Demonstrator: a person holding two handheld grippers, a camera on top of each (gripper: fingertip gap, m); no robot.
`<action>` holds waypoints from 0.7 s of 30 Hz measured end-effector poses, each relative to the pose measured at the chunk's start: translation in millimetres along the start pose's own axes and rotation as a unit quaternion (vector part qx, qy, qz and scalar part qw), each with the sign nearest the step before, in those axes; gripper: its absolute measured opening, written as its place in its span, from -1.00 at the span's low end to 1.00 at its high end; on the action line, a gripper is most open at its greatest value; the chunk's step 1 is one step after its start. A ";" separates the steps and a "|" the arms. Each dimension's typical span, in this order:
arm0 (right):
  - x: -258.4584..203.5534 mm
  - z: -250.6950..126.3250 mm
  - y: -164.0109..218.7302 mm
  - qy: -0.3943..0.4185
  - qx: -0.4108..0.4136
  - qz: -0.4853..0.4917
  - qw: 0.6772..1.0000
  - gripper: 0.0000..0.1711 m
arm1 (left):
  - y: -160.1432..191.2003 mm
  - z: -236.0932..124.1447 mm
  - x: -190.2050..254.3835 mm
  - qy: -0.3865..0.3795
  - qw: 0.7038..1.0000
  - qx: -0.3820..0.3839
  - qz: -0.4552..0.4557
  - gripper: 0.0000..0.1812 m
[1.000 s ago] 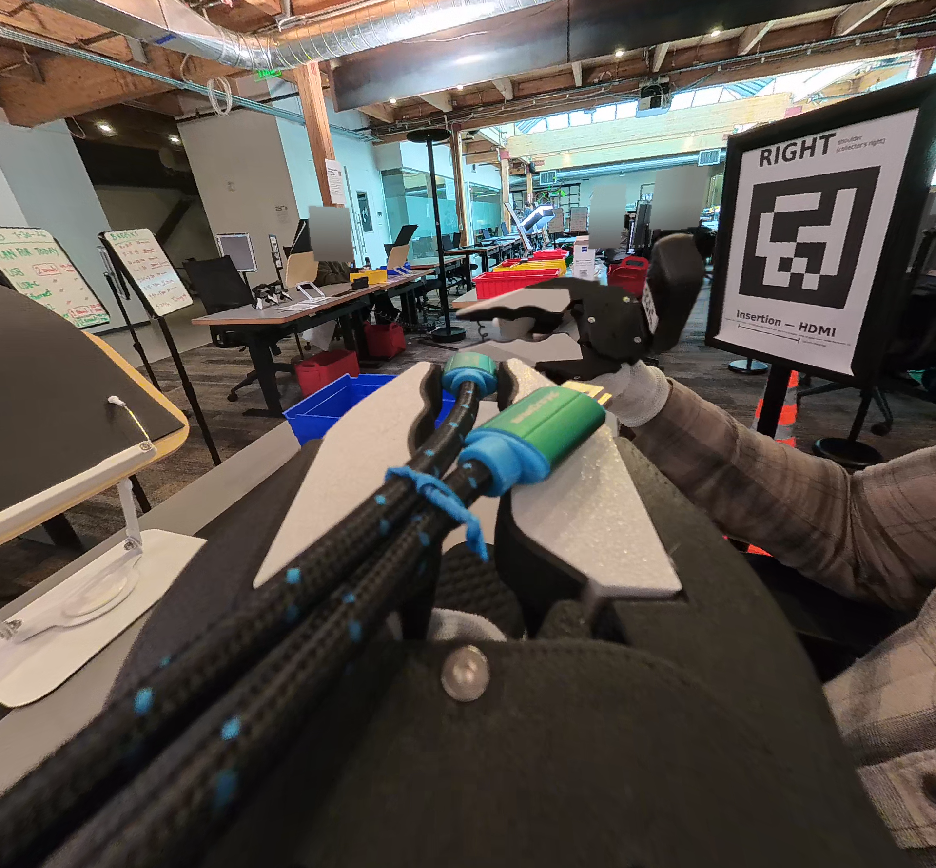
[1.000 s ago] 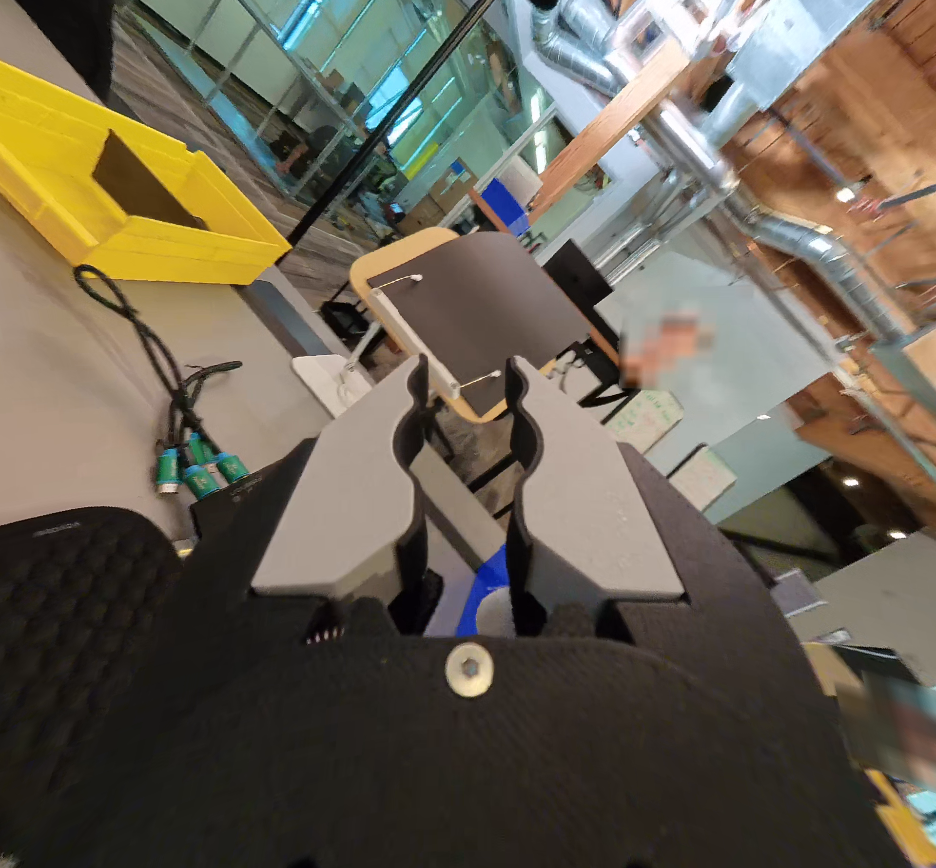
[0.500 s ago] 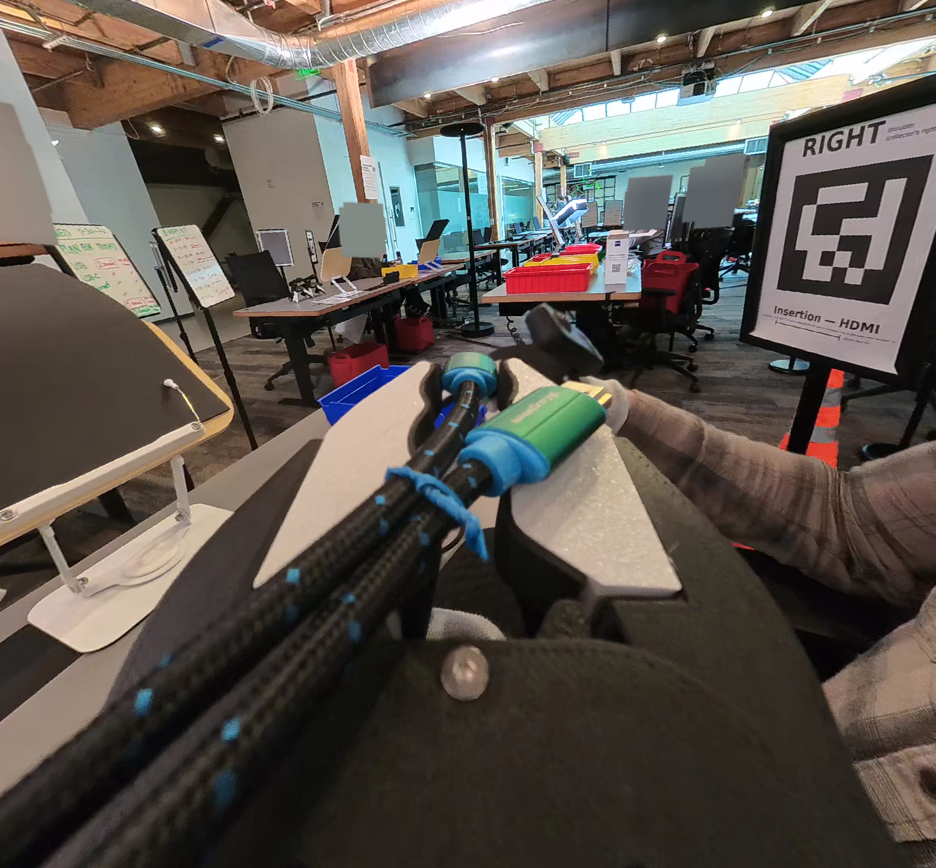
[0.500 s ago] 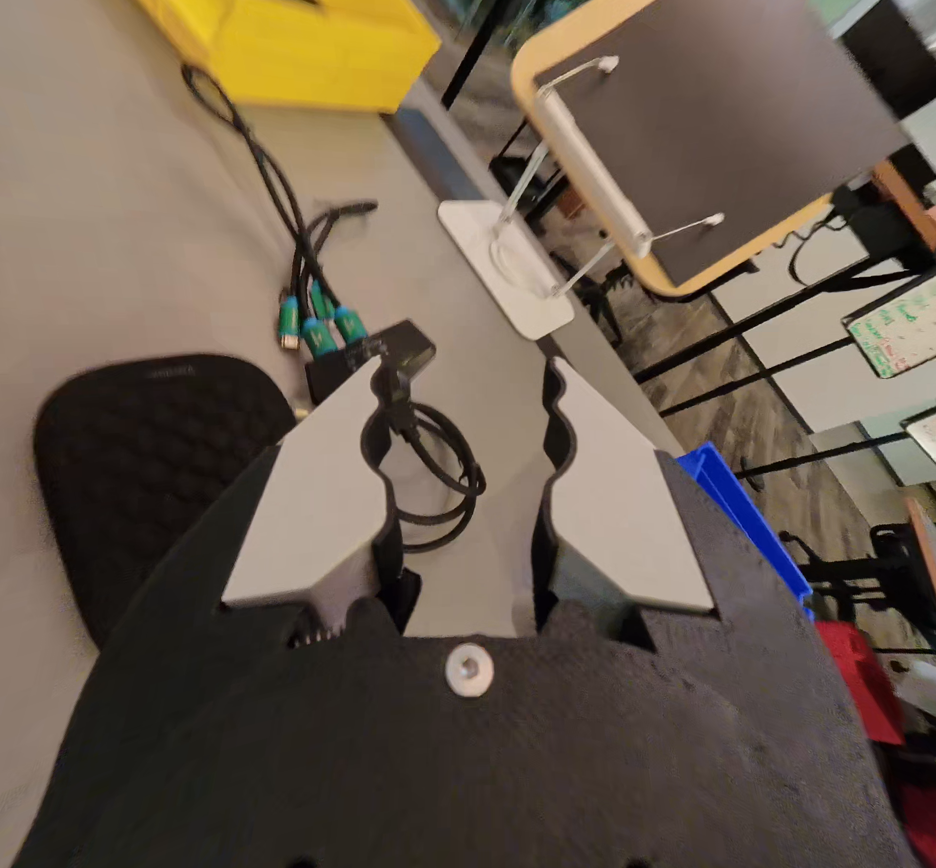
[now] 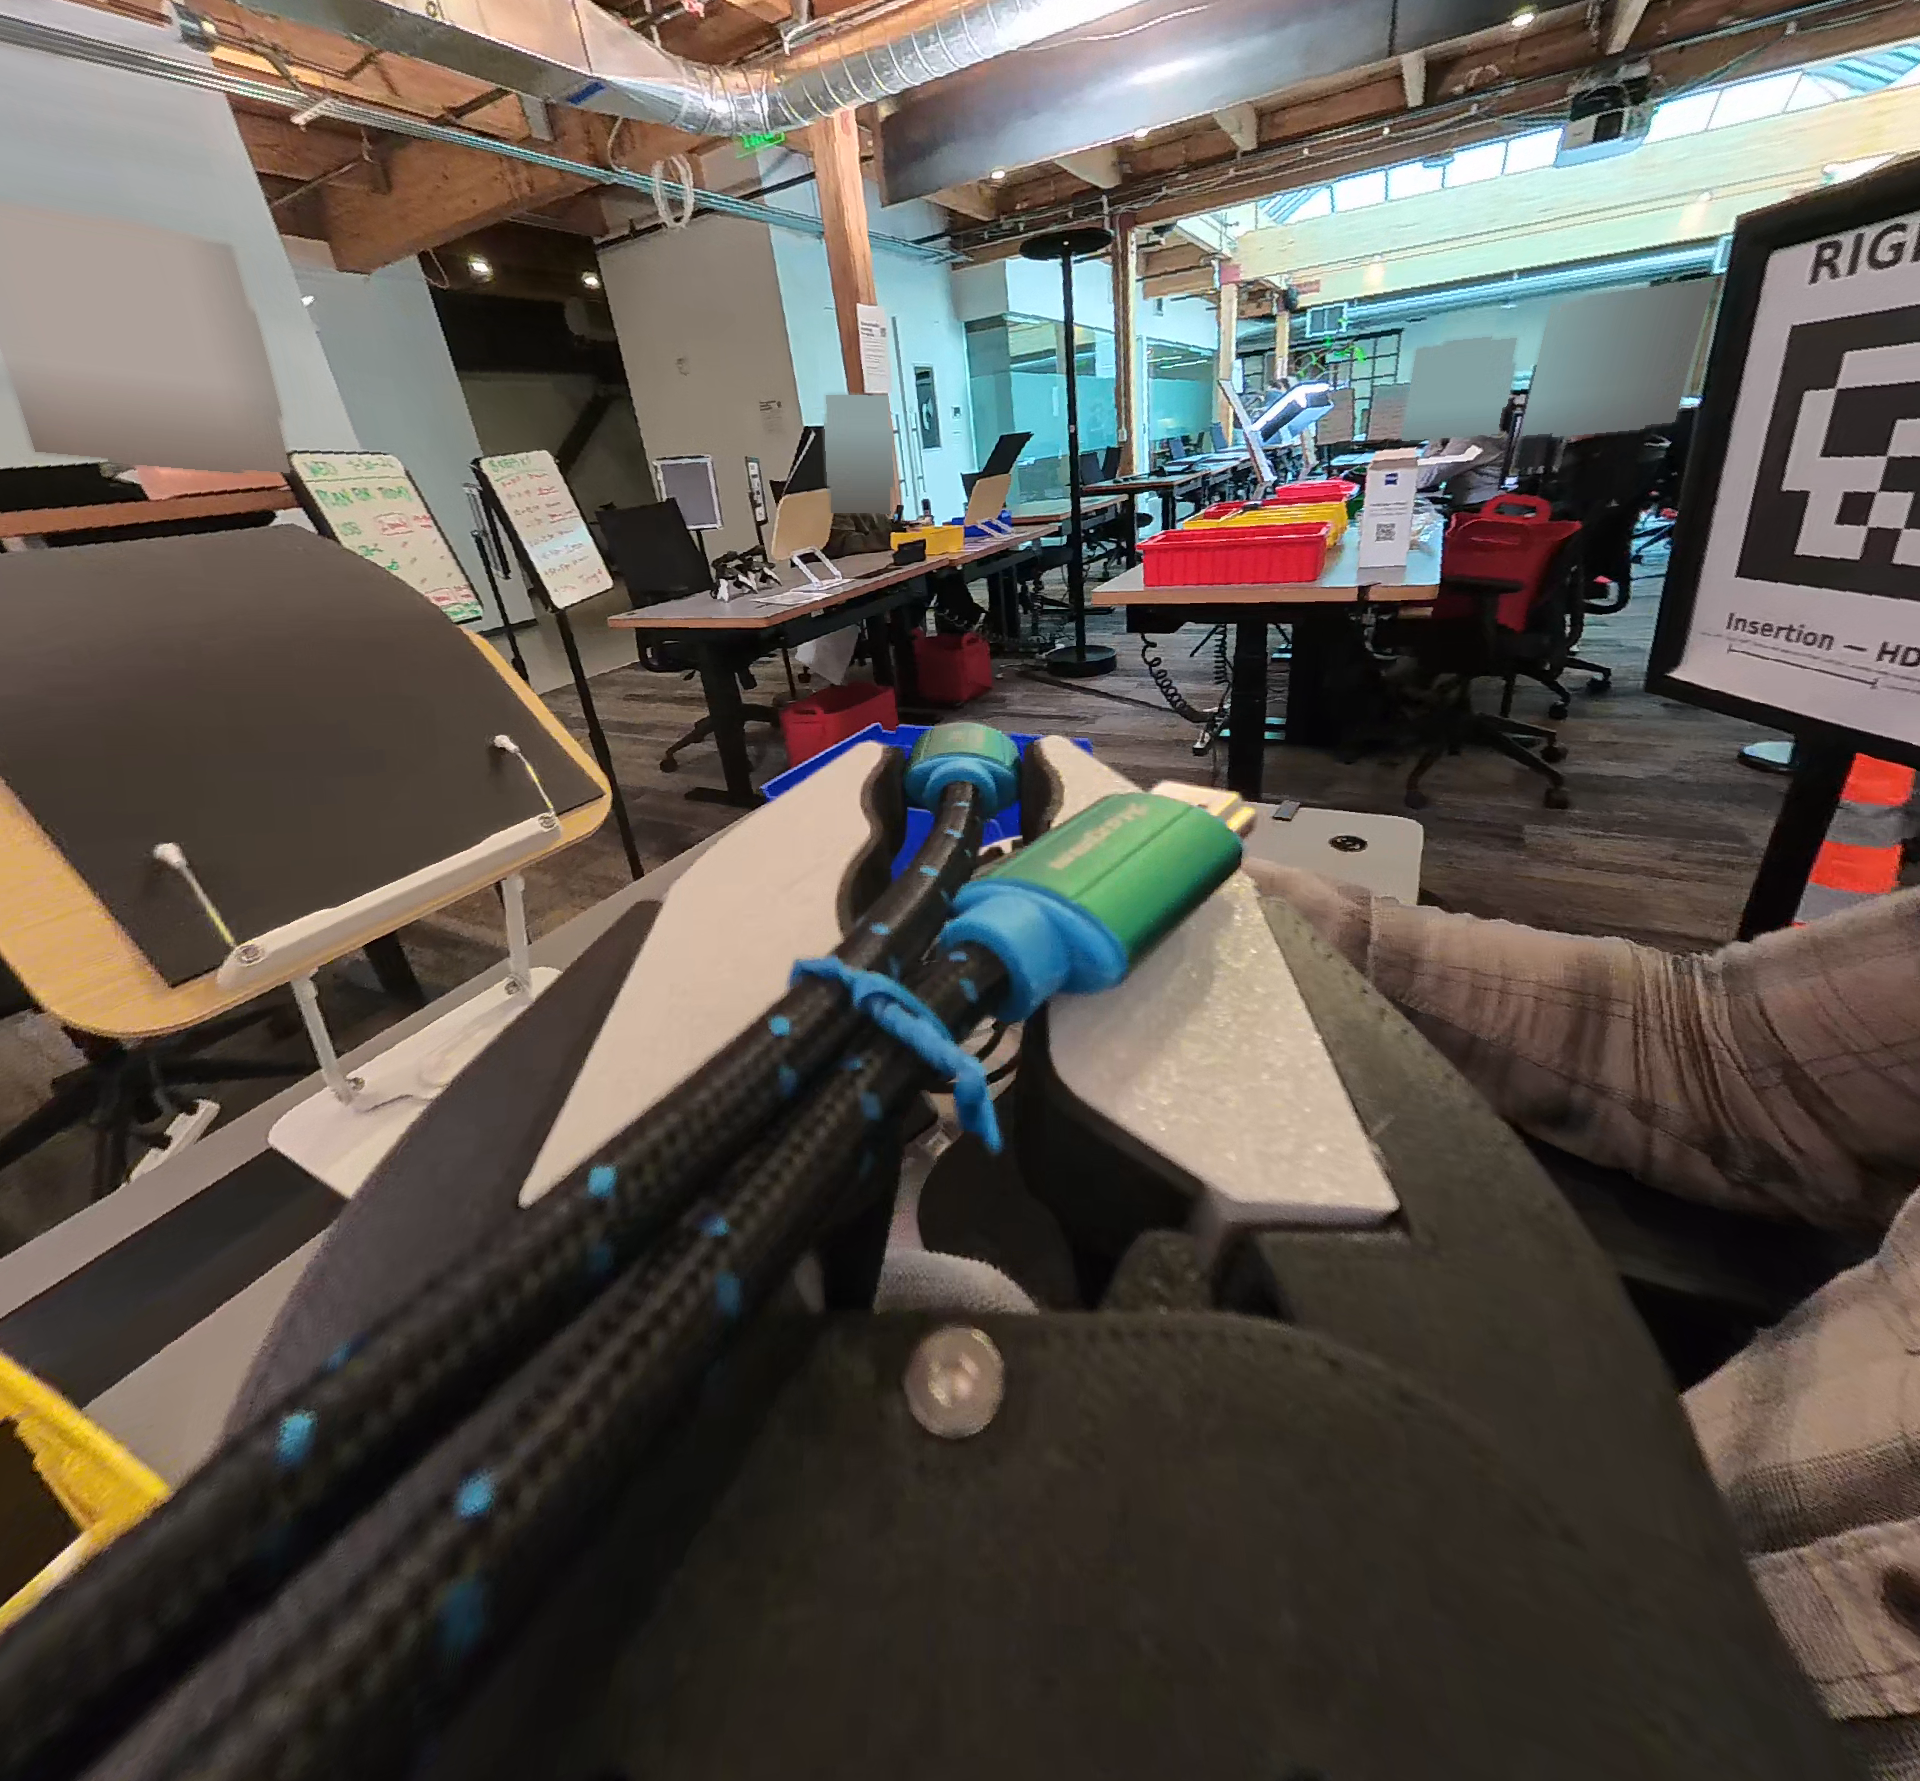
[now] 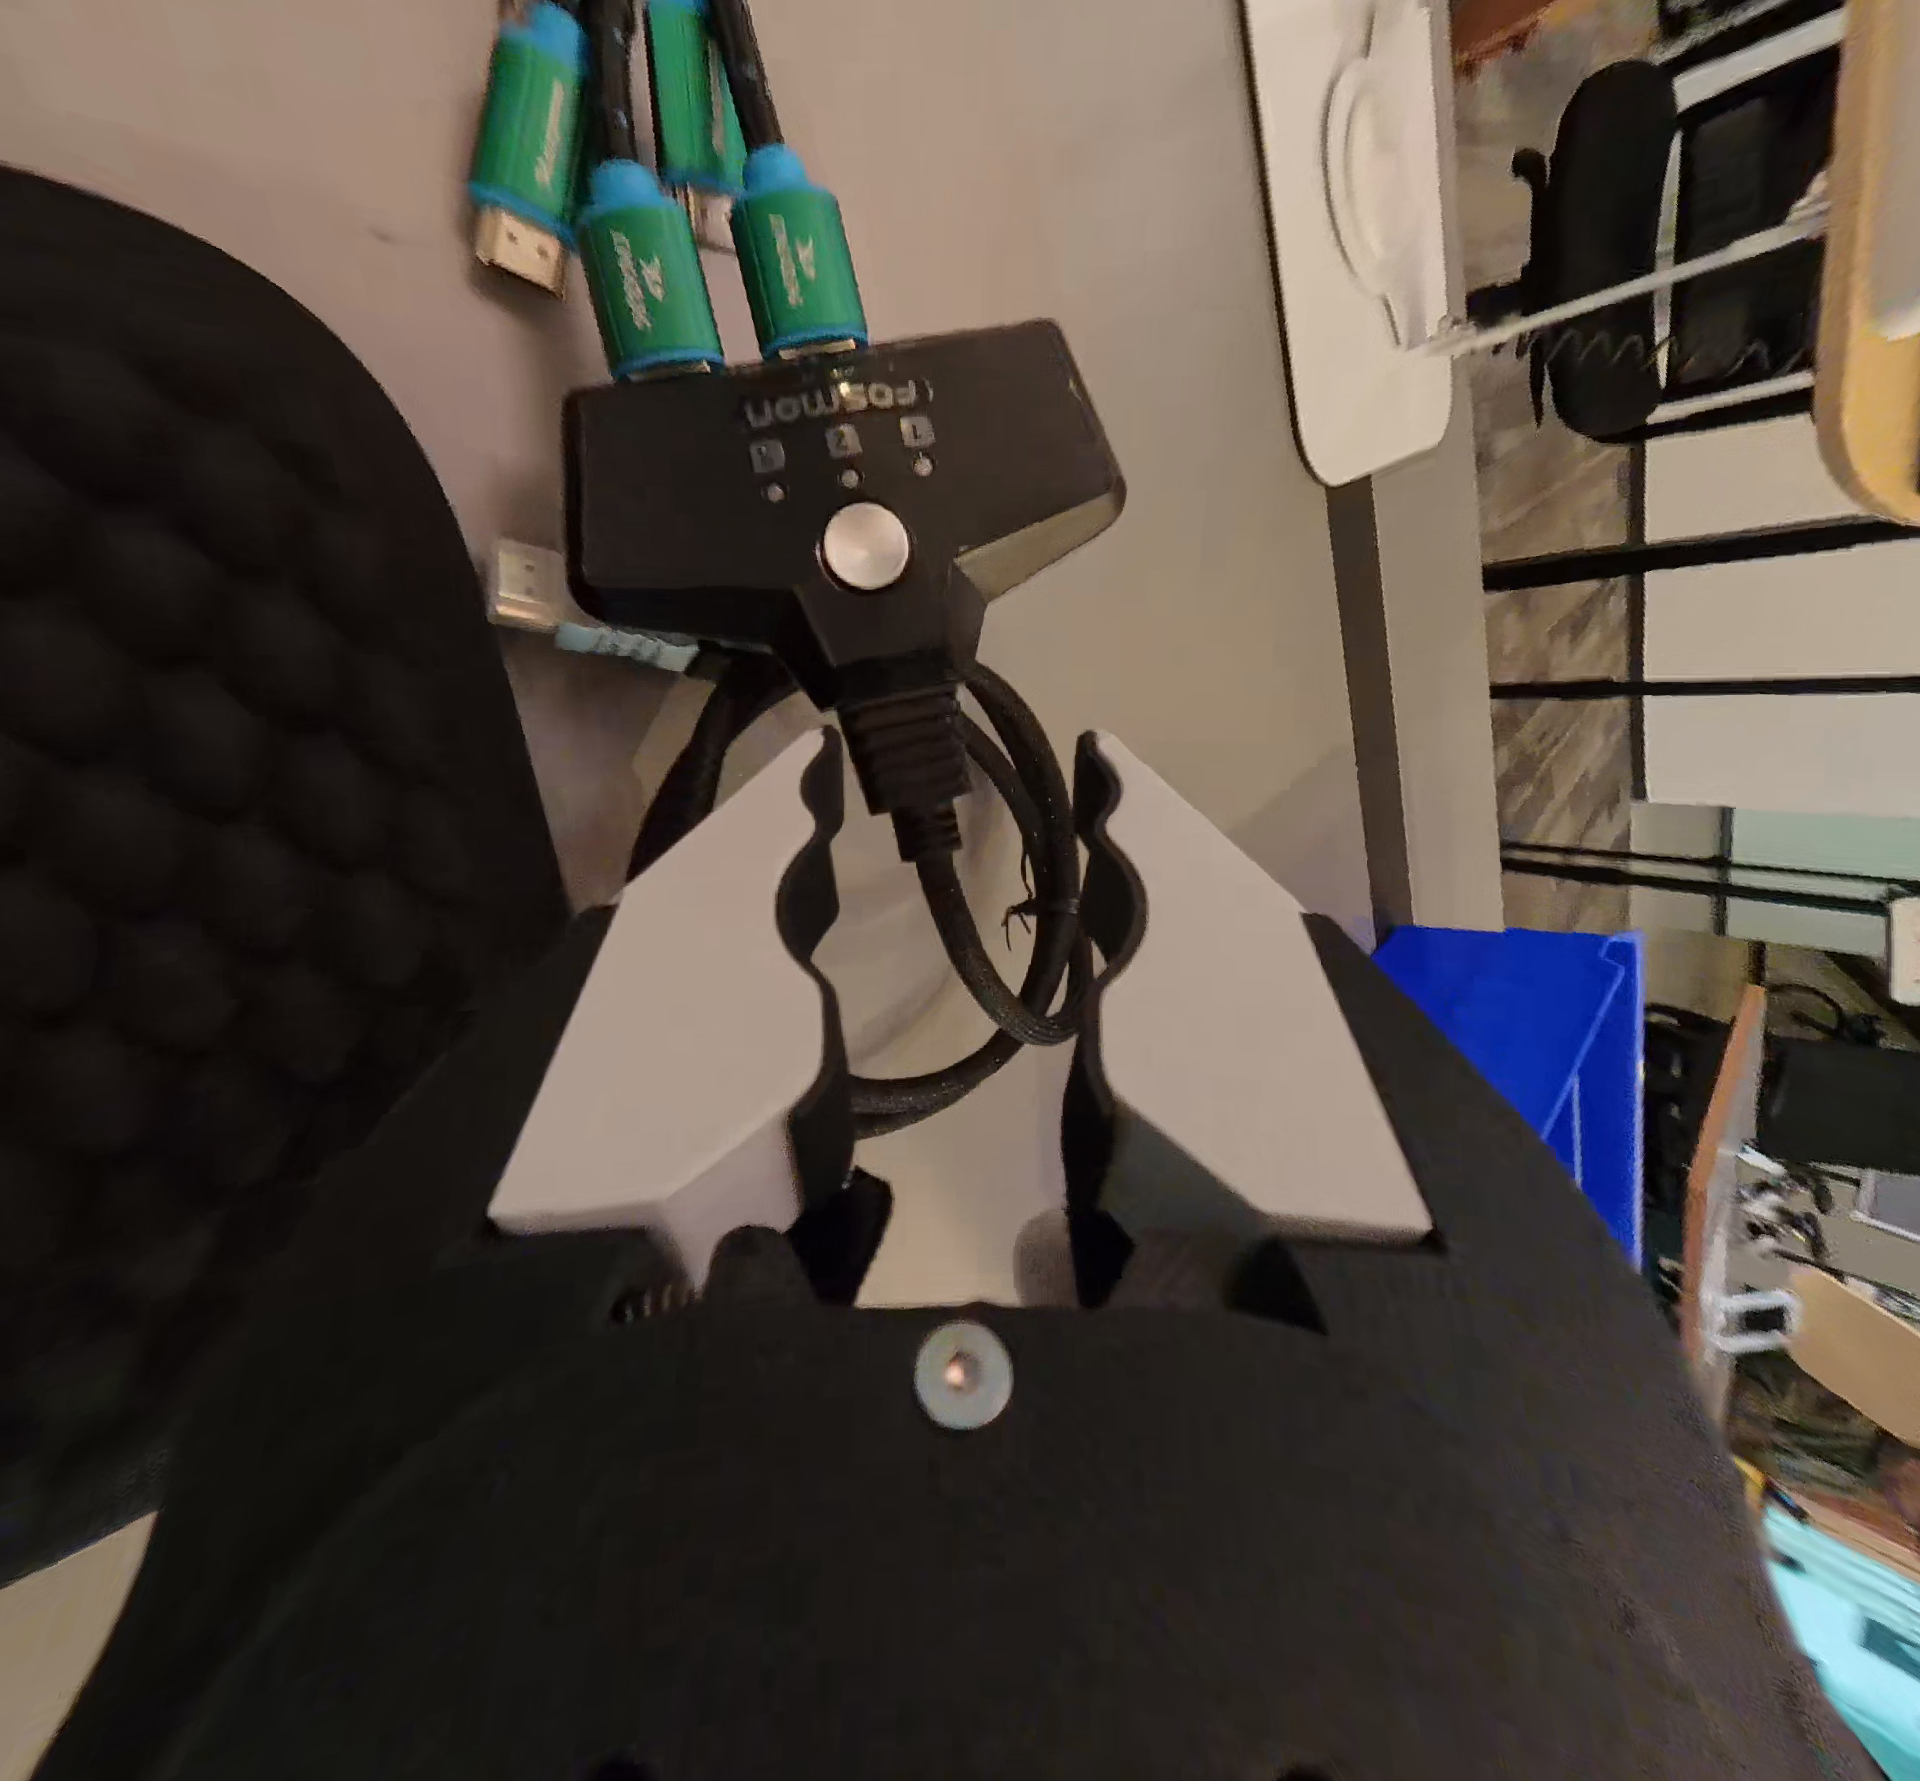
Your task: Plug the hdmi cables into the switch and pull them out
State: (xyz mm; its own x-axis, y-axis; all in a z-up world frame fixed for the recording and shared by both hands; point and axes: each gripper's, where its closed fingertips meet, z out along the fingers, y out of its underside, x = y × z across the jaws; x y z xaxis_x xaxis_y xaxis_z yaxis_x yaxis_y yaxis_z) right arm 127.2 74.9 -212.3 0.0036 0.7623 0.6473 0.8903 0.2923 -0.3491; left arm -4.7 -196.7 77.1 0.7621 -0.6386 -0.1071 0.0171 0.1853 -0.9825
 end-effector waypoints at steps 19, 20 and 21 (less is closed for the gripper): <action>-0.3 59.9 11.7 0.022 -0.069 -0.056 0.996 -0.73 | 0.4 -13.2 -5.3 -0.027 1.000 -0.008 0.007 -0.77; -0.1 59.8 11.4 0.022 -0.068 -0.055 0.996 -0.73 | 1.1 -12.9 -6.0 -0.028 1.000 -0.009 0.006 -0.76; 0.4 59.5 9.7 0.026 -0.061 -0.055 0.996 -0.74 | 1.8 -12.7 -6.9 -0.028 1.000 -0.009 0.005 -0.76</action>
State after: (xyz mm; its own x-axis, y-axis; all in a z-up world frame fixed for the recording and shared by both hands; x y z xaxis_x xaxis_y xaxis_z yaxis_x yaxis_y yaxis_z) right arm 108.8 112.4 -255.6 -0.0757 0.6978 0.7123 0.9356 0.2967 -0.1912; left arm -18.1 -201.5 74.1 0.7976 -0.5932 -0.1094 -0.0027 0.1778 -0.9841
